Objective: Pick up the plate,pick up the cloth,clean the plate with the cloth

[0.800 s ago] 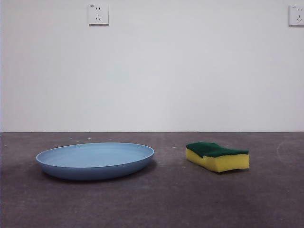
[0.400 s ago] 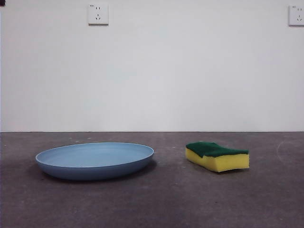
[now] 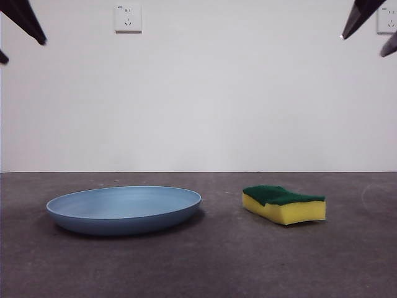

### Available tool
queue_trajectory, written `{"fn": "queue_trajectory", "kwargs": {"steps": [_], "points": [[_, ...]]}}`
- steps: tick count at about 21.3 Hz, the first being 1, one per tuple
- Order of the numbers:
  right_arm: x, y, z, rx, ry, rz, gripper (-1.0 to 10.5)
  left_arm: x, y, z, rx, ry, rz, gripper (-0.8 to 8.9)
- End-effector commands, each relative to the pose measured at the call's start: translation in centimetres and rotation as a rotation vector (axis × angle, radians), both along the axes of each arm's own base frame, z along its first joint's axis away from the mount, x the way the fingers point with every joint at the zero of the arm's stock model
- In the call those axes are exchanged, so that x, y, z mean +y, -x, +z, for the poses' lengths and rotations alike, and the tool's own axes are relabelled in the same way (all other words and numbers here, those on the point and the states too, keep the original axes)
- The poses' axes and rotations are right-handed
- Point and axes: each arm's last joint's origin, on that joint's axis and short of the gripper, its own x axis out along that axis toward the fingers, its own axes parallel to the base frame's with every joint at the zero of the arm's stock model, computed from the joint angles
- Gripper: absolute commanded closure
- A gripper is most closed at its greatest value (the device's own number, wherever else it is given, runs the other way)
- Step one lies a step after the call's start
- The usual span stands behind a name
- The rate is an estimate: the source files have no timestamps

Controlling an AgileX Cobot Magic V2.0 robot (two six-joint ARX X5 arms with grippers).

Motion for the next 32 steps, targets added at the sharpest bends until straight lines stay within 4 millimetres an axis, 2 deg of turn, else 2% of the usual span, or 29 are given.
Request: {"fn": "queue_trajectory", "kwargs": {"steps": [1, 6, 9, 12, 16, 18, 19, 22, 24, 28, 32], "points": [[0.0, 0.1, 0.3, -0.018, 0.005, 0.009, 3.8, -0.2, -1.9, -1.5, 0.061, -0.017, -0.01, 4.36], [0.0, 0.1, 0.3, -0.018, 0.005, 0.009, 3.8, -0.8, -6.8, -7.0, 0.304, -0.057, -0.025, 4.36], [0.0, 0.1, 0.3, -0.018, 0.005, 0.009, 3.8, -1.1, -9.0, -9.4, 0.379, -0.066, -0.029, 4.36], [0.0, 0.1, 0.3, -0.017, 0.005, 0.009, 3.8, -1.7, -10.6, -11.3, 0.397, -0.071, -0.045, 4.37], [0.0, 0.1, 0.3, -0.016, 0.003, 0.007, 3.8, -2.7, -11.4, -13.4, 0.434, -0.082, -0.072, 4.41], [0.0, 0.1, 0.3, -0.011, -0.007, 0.0, 3.8, -3.1, -11.5, -14.0, 0.448, -0.091, -0.079, 4.43], [0.0, 0.1, 0.3, -0.009, -0.011, -0.004, 3.8, -3.2, -11.6, -14.2, 0.455, -0.093, -0.081, 4.74], [0.0, 0.1, 0.3, -0.007, -0.012, -0.004, 3.8, -3.2, -11.7, -15.0, 0.473, -0.103, -0.092, 7.09], [0.0, 0.1, 0.2, 0.001, -0.01, -0.004, 3.8, -3.2, -11.7, -15.0, 0.46, -0.126, -0.121, 8.28], [0.0, 0.2, 0.1, 0.011, -0.009, -0.003, 3.8, -3.1, -11.7, -15.0, 0.46, -0.141, -0.11, 8.22], [0.2, 0.2, 0.1, 0.012, -0.035, 0.073, 3.8, -3.1, -11.8, -14.5, 0.431, -0.146, -0.1, 8.22]]}}
